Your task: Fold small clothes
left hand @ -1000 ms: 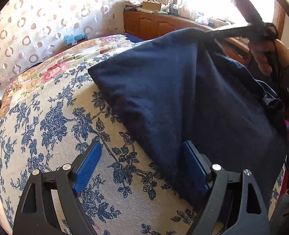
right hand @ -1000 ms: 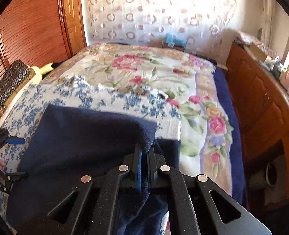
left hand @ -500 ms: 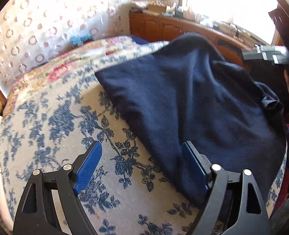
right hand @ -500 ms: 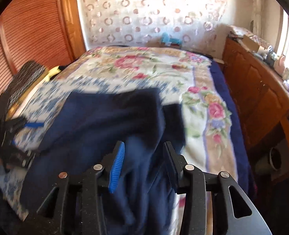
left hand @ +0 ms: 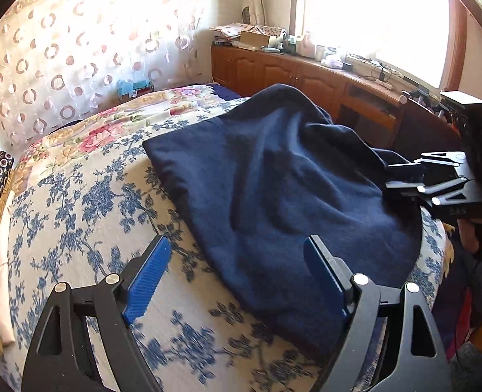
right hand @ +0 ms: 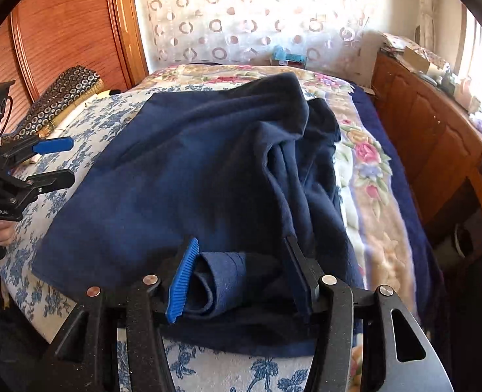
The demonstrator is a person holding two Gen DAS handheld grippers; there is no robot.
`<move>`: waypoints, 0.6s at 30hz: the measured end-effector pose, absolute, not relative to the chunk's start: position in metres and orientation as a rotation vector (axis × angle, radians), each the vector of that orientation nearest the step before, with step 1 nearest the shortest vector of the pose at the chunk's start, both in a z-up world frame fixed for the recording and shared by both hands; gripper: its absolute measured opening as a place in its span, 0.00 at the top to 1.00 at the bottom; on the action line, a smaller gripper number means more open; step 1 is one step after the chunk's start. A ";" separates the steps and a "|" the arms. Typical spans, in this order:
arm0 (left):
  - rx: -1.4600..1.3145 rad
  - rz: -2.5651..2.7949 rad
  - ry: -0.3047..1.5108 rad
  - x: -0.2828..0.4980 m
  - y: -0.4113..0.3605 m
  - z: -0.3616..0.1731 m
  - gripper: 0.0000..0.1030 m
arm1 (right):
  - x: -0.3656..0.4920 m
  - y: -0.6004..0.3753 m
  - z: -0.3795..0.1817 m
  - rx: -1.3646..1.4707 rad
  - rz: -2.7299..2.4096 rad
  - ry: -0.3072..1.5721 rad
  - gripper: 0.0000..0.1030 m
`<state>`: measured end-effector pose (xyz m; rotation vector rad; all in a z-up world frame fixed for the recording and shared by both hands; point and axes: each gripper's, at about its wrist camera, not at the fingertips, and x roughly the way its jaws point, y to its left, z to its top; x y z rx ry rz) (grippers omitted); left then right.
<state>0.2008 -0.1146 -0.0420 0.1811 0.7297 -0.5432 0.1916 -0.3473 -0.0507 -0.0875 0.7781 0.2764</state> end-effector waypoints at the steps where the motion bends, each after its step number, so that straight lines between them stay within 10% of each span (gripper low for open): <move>1: 0.192 -0.532 0.735 0.198 -0.117 -0.043 0.18 | 0.189 -0.351 -0.051 -0.077 0.270 0.767 0.69; 4: 0.195 -0.521 0.732 0.187 -0.120 -0.043 0.18 | 0.177 -0.361 -0.045 -0.026 0.254 0.718 0.96; 18: 0.190 -0.500 0.731 0.155 -0.126 -0.044 0.18 | 0.103 -0.404 -0.047 0.077 0.153 0.589 0.99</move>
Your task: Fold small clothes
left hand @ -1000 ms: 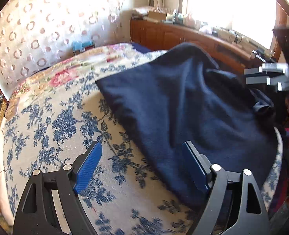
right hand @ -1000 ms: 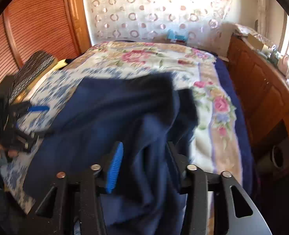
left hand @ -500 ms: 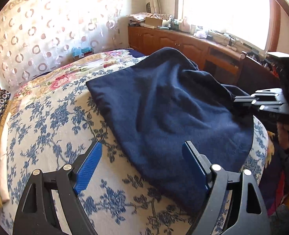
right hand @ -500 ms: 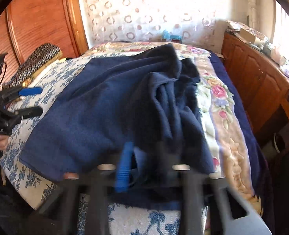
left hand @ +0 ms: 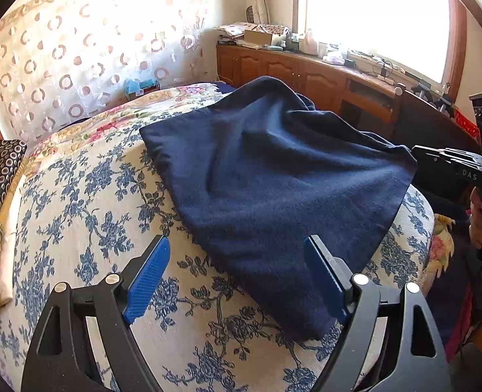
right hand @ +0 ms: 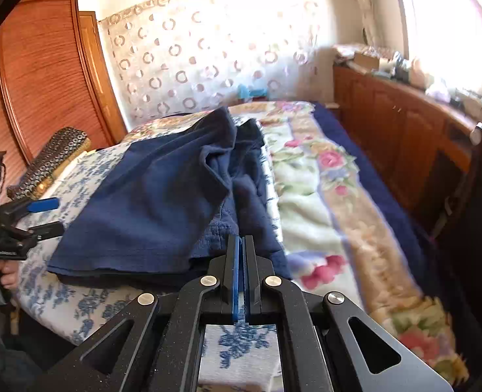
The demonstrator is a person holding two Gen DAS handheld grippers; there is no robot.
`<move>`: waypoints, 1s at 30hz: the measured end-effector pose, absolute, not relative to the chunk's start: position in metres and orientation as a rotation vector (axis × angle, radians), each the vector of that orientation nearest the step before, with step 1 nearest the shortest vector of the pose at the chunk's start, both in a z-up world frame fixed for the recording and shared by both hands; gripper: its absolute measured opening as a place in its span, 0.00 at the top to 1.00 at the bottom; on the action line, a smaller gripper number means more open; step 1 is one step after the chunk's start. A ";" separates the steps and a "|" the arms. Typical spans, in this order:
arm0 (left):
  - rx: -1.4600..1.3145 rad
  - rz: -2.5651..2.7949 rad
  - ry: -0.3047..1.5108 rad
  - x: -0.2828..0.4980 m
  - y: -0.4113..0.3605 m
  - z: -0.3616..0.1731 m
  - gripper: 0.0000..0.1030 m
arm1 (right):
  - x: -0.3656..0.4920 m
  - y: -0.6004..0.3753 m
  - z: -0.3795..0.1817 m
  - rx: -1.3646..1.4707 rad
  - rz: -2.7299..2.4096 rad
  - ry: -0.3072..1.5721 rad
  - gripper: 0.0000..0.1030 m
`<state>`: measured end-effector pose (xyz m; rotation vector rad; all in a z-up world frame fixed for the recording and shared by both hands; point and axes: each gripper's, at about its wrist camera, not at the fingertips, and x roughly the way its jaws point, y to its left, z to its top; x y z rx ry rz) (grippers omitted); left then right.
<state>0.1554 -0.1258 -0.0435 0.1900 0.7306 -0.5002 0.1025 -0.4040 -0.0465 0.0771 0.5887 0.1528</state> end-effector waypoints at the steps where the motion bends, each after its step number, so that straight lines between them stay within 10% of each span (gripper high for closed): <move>1: 0.193 -0.501 0.733 0.155 -0.125 -0.044 0.18 | 0.100 -0.404 -0.045 0.065 0.145 0.582 0.99; 24: 0.172 -0.528 0.786 0.134 -0.121 -0.065 0.18 | 0.097 -0.408 -0.056 0.098 0.110 0.596 0.99; 28: 0.170 -0.547 0.796 0.127 -0.121 -0.071 0.19 | 0.098 -0.404 -0.056 0.076 0.095 0.596 0.91; 30: 0.156 -0.571 0.800 0.124 -0.121 -0.073 0.24 | 0.101 -0.403 -0.057 0.072 0.085 0.599 0.72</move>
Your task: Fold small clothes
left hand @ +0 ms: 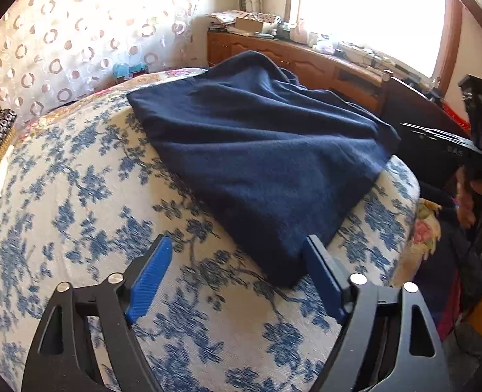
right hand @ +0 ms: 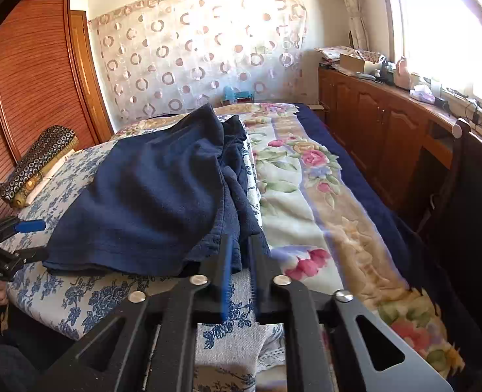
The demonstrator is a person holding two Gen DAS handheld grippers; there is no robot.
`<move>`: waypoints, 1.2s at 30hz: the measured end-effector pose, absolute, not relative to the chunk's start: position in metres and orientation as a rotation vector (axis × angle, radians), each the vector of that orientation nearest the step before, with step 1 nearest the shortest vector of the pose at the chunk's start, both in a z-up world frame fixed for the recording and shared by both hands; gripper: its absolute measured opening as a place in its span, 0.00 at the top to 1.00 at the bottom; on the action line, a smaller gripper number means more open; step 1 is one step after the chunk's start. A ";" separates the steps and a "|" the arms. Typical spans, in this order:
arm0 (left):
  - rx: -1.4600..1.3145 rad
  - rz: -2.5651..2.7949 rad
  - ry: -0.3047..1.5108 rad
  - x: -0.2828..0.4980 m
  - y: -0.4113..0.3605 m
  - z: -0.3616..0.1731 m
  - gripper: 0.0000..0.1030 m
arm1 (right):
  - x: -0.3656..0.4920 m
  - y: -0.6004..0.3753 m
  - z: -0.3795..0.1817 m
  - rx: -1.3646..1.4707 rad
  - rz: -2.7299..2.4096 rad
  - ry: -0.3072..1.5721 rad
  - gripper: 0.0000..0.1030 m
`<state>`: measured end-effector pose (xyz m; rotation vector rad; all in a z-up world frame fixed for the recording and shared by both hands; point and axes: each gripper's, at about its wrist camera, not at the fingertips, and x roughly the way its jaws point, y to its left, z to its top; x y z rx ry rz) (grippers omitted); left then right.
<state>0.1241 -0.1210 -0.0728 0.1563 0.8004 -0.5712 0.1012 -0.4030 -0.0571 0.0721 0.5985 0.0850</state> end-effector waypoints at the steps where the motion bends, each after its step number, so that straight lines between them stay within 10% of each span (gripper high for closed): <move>1: 0.144 -0.588 0.810 0.123 -0.121 -0.075 0.28 | 0.103 -0.404 -0.058 0.077 0.084 0.598 0.67; 3: 0.131 -0.608 0.821 0.121 -0.121 -0.077 0.40 | 0.108 -0.407 -0.062 0.104 0.094 0.607 0.52; 10: 0.121 -0.623 0.835 0.118 -0.123 -0.080 0.51 | 0.134 -0.409 -0.078 0.138 0.112 0.695 0.50; 17: 0.131 -0.673 0.846 0.115 -0.130 -0.077 0.87 | 0.131 -0.409 -0.075 0.177 0.159 0.688 0.49; 29: 0.098 -0.701 0.772 0.117 -0.126 -0.050 0.92 | 0.145 -0.397 -0.079 0.137 0.139 0.694 0.45; 36: 0.028 -0.732 0.708 0.130 -0.120 -0.023 0.93 | 0.149 -0.387 -0.070 0.063 0.210 0.703 0.86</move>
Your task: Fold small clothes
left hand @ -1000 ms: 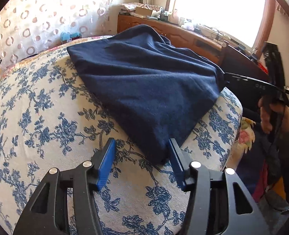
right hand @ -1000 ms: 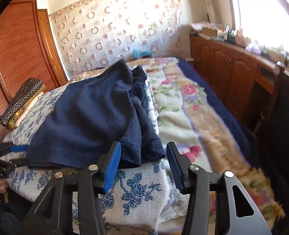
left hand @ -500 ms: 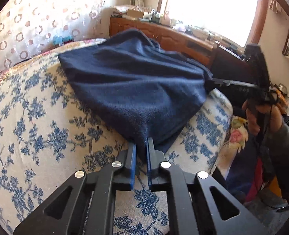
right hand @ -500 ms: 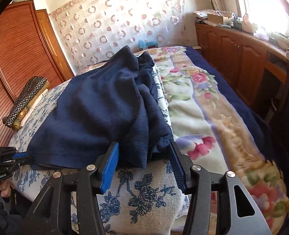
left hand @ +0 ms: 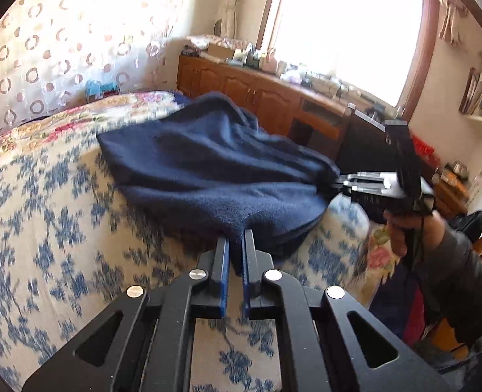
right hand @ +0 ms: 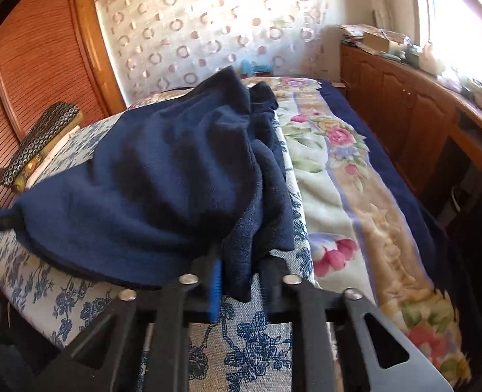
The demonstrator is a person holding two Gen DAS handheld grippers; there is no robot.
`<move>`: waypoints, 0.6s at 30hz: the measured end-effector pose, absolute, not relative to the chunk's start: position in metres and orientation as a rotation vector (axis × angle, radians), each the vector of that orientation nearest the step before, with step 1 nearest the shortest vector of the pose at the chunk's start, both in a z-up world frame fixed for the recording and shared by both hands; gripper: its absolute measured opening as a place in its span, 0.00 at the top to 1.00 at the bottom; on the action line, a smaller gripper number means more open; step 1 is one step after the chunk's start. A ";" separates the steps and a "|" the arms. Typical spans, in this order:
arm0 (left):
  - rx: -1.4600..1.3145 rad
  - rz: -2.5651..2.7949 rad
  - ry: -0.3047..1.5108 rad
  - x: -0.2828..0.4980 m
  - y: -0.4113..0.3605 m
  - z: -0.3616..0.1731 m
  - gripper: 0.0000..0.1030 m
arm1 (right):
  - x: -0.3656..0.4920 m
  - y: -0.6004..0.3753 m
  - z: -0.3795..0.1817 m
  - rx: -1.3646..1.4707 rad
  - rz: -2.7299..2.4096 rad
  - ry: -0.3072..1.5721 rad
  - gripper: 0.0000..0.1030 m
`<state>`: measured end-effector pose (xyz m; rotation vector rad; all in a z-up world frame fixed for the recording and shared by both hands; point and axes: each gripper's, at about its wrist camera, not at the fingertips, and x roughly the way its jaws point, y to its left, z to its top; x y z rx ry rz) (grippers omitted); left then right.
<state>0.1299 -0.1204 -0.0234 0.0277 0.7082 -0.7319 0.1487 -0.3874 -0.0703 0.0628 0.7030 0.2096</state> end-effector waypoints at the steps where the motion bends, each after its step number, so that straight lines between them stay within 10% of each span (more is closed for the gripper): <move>1: 0.018 -0.736 0.692 0.134 -0.120 -0.016 0.93 | 0.149 -0.391 -0.064 0.085 0.226 0.685 0.87; 18: -0.060 -0.582 0.670 0.290 -0.098 0.014 0.93 | 0.271 -0.379 0.016 0.101 0.339 0.573 0.87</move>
